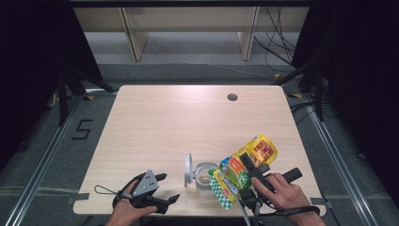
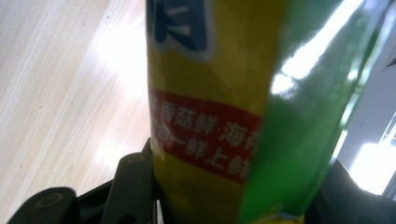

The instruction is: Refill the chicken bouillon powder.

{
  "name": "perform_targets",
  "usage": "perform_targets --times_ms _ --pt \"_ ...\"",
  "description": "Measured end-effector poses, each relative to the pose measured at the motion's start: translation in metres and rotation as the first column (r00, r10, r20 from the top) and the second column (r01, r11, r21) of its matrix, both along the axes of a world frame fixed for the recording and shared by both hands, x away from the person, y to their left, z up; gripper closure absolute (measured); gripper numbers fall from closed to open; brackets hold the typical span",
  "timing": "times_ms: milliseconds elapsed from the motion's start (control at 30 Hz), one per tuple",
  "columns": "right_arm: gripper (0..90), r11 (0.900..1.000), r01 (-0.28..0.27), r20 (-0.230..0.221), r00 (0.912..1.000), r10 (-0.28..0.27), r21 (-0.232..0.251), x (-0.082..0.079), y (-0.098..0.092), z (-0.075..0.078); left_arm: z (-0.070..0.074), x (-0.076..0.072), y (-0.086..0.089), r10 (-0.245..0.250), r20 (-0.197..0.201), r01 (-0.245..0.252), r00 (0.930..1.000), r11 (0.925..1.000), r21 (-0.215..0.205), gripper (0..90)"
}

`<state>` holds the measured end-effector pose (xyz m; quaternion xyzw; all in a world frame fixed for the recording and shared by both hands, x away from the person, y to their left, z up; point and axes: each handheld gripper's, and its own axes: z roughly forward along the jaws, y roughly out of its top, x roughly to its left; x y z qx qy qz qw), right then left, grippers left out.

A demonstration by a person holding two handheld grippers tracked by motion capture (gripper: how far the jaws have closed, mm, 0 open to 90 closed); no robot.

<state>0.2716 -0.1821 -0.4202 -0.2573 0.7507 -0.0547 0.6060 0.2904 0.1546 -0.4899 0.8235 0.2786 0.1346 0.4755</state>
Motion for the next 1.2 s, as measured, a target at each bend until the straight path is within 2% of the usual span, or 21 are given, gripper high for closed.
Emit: perform_targets --times_ms 33,67,100,167,300,400,467,500,667,1000,1167,1200 --pt "56.1 1.000 0.004 -0.005 1.0000 -0.004 -0.005 0.001 0.001 0.000 0.000 0.000 0.000 0.000 -0.001 0.000 1.0000 1.0000 -0.001 16.9" --pt "56.1 1.000 0.010 -0.016 0.9998 -0.009 0.023 0.002 0.001 -0.002 0.000 0.000 0.000 -0.001 0.000 0.001 1.0000 1.0000 0.000 16.9" --pt "56.1 1.000 0.009 -0.007 0.9999 -0.009 -0.003 0.002 0.002 0.000 0.000 -0.001 0.000 0.005 0.000 -0.005 1.0000 1.0000 -0.001 16.9" --pt "56.2 1.000 -0.002 -0.008 1.0000 0.002 -0.020 0.003 0.003 0.001 0.000 0.000 0.000 0.001 0.001 -0.001 1.0000 1.0000 -0.001 16.9" --pt "56.2 1.000 0.000 -0.010 1.0000 0.000 -0.014 0.004 0.003 0.001 0.000 0.000 0.000 -0.002 0.001 0.002 1.0000 1.0000 -0.008 16.9" --pt "56.1 1.000 0.005 -0.007 1.0000 -0.006 -0.022 0.005 0.005 0.002 0.001 0.001 0.000 -0.009 0.010 0.009 0.9999 0.9999 0.008 16.9" --pt "56.1 1.000 -0.004 -0.009 1.0000 0.004 -0.020 0.005 0.006 0.002 0.000 0.000 0.000 -0.003 0.005 0.003 1.0000 1.0000 -0.004 16.9" --pt "56.1 0.998 -0.025 0.003 0.9997 0.025 -0.056 0.007 0.007 0.003 0.000 0.000 0.000 0.000 -0.001 0.000 1.0000 1.0000 -0.008 16.9" --pt "56.1 0.998 -0.023 -0.008 0.9997 0.023 -0.059 0.008 0.008 0.004 0.000 0.000 0.000 -0.002 0.000 0.002 1.0000 1.0000 -0.003 16.9" --pt "56.2 0.995 -0.037 0.015 0.9992 0.038 -0.094 0.007 0.011 0.005 0.000 0.000 0.000 0.003 0.001 -0.003 1.0000 1.0000 0.000 16.9" --pt "56.7 0.995 -0.037 0.010 0.9992 0.038 -0.093 0.007 0.011 0.005 0.000 0.000 0.000 0.002 -0.002 -0.003 1.0000 1.0000 -0.002 16.9" --pt "56.8 0.995 -0.037 0.010 0.9992 0.038 -0.097 0.007 0.010 0.005 0.000 0.000 0.000 0.002 0.008 -0.001 1.0000 1.0000 -0.004 16.9"
